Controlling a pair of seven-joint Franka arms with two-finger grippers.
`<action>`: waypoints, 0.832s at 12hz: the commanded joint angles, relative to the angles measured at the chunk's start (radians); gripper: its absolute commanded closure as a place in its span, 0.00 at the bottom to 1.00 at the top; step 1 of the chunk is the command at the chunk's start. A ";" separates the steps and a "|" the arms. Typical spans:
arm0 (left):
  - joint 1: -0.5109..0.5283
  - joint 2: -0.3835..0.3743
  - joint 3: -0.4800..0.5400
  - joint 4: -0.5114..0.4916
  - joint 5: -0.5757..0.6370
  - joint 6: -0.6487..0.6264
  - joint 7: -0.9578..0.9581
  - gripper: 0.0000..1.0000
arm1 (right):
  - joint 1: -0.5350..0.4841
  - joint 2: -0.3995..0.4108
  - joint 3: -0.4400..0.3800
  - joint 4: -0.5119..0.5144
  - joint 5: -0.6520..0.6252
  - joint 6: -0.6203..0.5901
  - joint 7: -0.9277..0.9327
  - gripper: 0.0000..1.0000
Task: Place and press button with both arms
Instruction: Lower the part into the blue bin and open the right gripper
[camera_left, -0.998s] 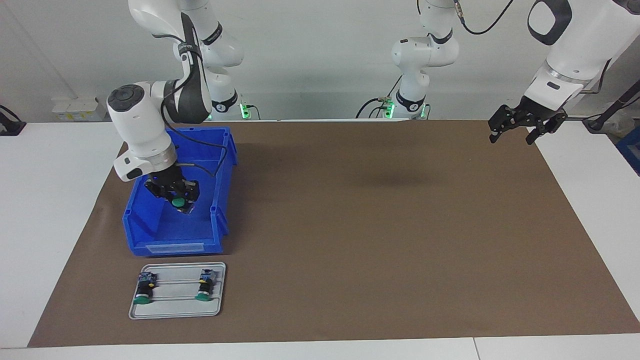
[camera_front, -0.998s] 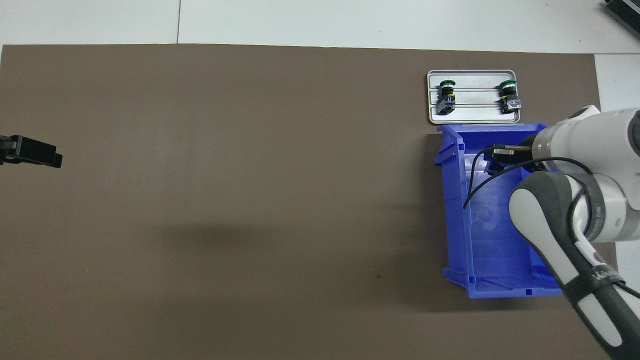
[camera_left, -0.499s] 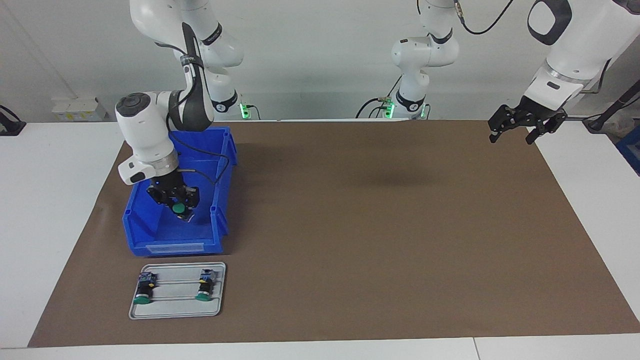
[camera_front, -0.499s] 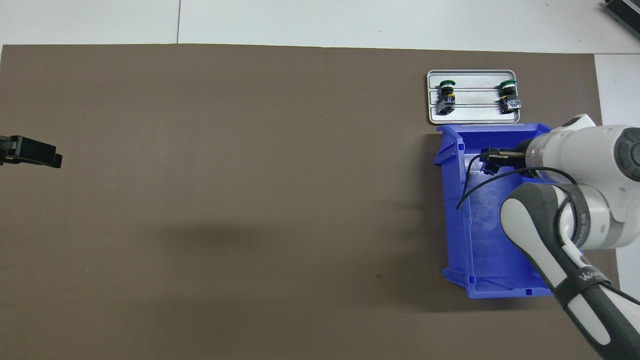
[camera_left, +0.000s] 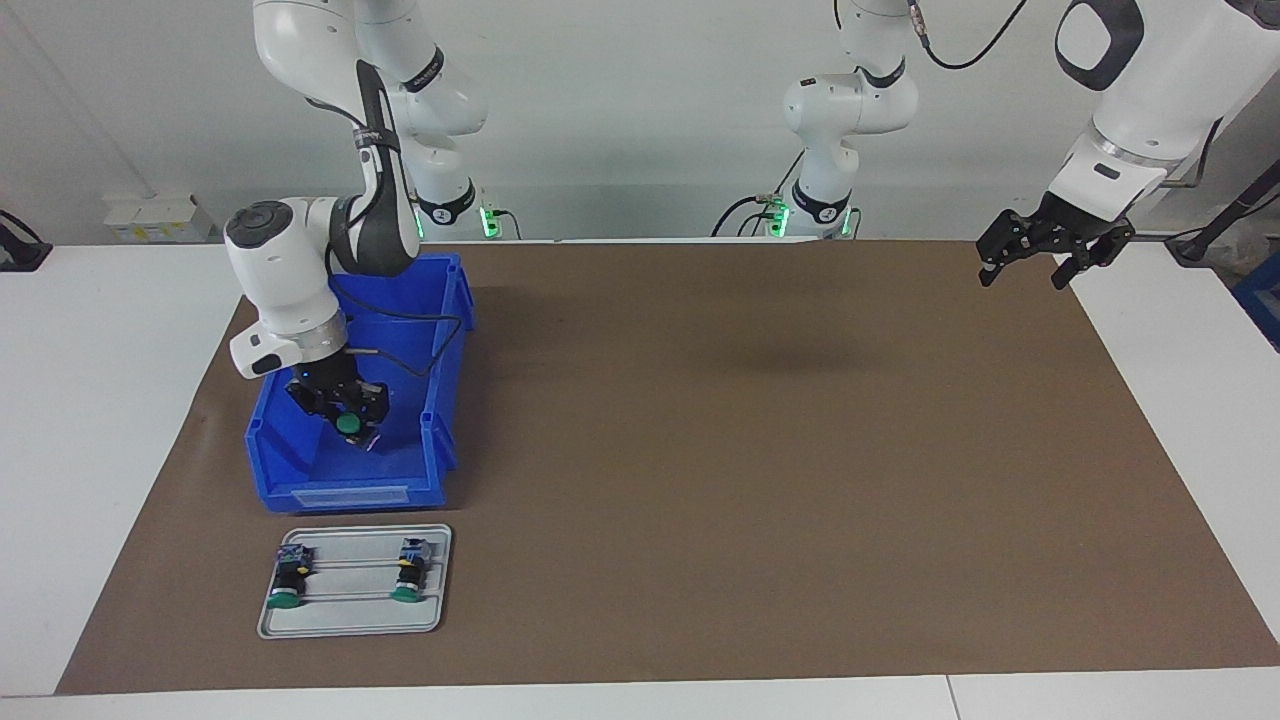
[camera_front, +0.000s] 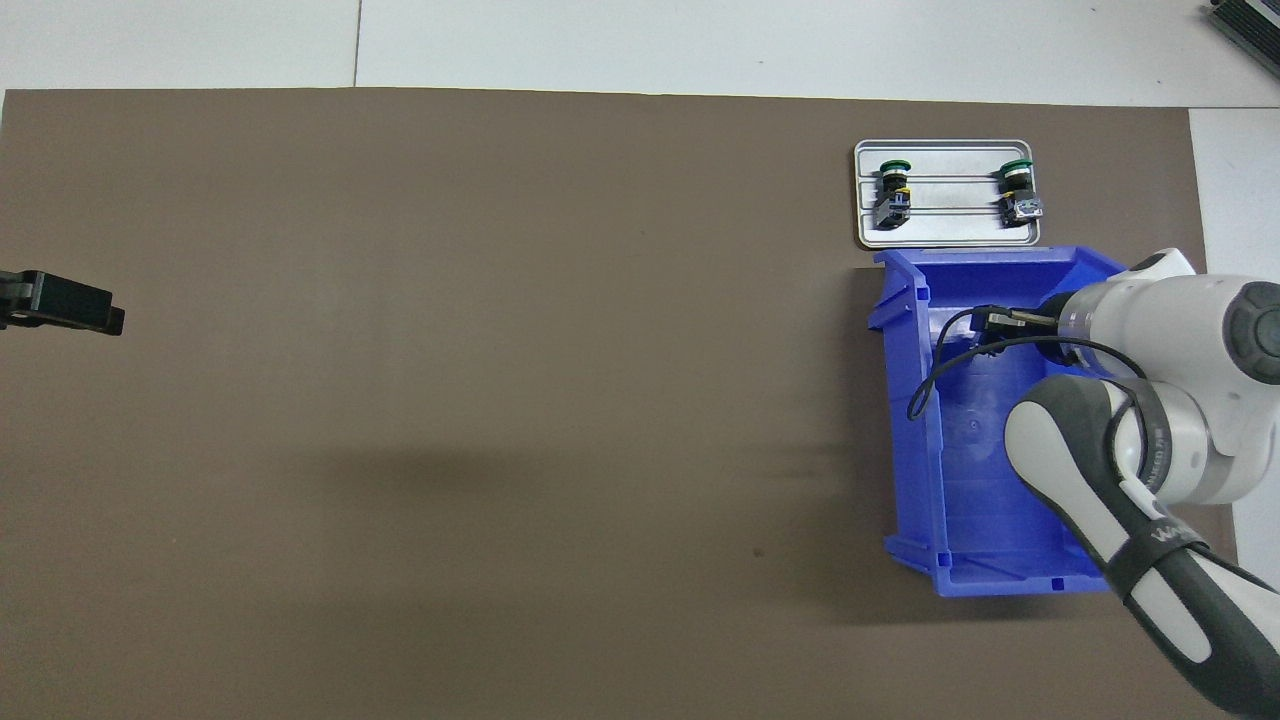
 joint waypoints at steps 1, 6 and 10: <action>0.007 -0.027 -0.008 -0.031 0.016 0.014 -0.010 0.00 | -0.009 0.006 0.008 -0.036 0.025 0.050 -0.037 0.95; 0.007 -0.027 -0.008 -0.033 0.016 0.014 -0.010 0.00 | -0.001 0.010 0.008 -0.068 0.027 0.093 -0.034 0.95; 0.007 -0.027 -0.008 -0.033 0.016 0.014 -0.010 0.00 | 0.000 0.016 0.008 -0.102 0.027 0.151 -0.034 0.94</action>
